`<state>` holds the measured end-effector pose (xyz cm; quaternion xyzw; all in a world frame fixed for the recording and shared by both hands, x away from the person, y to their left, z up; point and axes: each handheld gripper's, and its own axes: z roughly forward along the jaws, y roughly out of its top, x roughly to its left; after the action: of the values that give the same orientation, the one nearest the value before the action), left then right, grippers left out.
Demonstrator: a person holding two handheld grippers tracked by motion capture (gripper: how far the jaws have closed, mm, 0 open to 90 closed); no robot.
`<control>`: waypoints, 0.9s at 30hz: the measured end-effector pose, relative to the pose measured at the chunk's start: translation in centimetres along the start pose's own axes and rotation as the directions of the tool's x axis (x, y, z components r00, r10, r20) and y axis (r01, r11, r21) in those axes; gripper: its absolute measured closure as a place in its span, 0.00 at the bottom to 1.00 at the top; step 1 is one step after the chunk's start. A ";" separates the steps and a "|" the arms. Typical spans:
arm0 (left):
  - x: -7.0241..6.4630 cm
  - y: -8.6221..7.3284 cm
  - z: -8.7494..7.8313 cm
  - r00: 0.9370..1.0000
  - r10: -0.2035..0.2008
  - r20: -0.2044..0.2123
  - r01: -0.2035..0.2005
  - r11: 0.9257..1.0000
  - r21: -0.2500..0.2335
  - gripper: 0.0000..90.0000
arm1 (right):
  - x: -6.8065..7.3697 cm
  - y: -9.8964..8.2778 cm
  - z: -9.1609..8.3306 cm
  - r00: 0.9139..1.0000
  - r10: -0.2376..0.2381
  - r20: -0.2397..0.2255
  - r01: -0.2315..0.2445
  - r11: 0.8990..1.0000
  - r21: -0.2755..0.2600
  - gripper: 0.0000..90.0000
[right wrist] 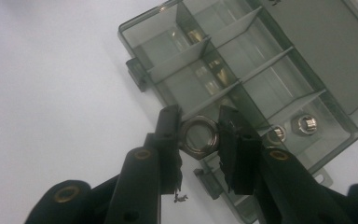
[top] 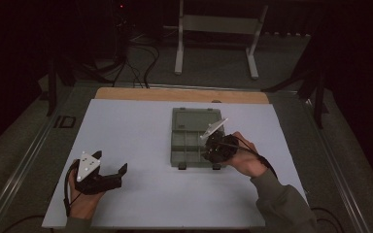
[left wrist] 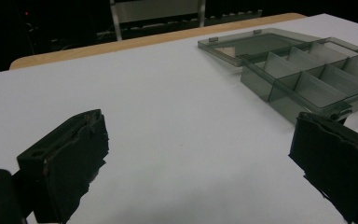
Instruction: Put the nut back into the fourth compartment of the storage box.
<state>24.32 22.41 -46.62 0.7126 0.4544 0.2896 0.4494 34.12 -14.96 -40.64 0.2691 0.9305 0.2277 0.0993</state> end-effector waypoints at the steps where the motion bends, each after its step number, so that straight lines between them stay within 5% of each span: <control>1: 0.0 0.0 0.0 1.000 0.000 0.000 0.000 1.000 0.000 0.05 | -0.1 0.0 0.0 1.000 0.003 0.001 -0.003 1.000 0.001 0.78; 27: 0.0 0.0 0.0 1.000 -0.003 -0.002 0.003 1.000 -0.004 0.05 | -2.8 1.1 -0.7 0.997 0.071 0.034 -0.071 0.997 -0.008 0.78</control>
<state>24.30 22.45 -46.59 0.7105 0.4553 0.2904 0.4511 36.75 -15.88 -39.30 0.3054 0.9178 0.2296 0.1080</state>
